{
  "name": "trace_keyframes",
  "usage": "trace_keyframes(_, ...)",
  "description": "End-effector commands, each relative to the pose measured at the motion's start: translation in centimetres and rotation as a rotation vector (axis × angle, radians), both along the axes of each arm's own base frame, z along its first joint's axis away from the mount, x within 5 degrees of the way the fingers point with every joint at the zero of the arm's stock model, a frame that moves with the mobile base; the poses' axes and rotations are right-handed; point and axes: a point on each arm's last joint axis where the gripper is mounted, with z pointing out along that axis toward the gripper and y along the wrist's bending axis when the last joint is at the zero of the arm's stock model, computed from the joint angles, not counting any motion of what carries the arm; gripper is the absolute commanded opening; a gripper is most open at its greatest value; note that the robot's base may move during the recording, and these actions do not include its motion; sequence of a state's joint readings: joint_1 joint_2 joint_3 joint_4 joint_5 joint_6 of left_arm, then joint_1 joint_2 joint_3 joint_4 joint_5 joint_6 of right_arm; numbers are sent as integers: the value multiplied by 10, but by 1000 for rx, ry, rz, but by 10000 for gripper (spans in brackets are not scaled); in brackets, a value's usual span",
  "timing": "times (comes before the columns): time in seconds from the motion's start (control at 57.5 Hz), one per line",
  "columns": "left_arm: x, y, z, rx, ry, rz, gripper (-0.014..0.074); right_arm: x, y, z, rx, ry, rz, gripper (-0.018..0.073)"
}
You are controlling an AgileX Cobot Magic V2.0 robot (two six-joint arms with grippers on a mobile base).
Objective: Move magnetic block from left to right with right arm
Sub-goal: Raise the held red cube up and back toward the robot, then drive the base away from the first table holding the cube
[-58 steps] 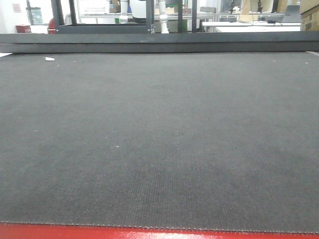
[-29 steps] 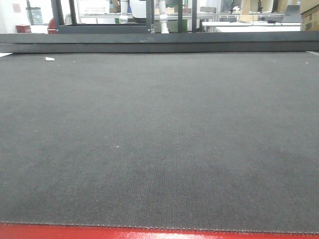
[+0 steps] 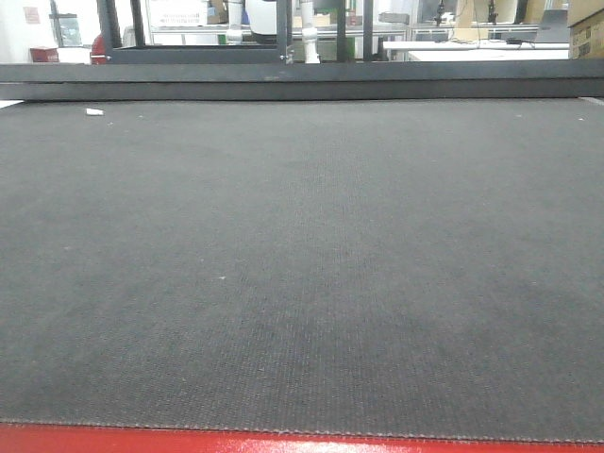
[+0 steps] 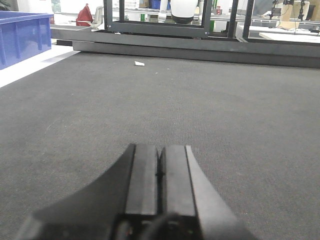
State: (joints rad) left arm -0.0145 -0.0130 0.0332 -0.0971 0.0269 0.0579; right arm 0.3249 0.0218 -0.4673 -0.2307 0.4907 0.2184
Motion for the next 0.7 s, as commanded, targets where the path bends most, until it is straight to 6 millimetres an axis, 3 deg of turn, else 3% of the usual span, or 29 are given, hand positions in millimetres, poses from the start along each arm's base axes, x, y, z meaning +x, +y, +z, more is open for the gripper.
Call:
trace_keyframes(0.0, -1, 1, 5, -12, -87, 9, -126, -2, 0, 16, -9, -104, 0, 100)
trace_keyframes(0.678, -1, 1, 5, -12, -87, 9, -126, -2, 0, 16, -9, -104, 0, 100)
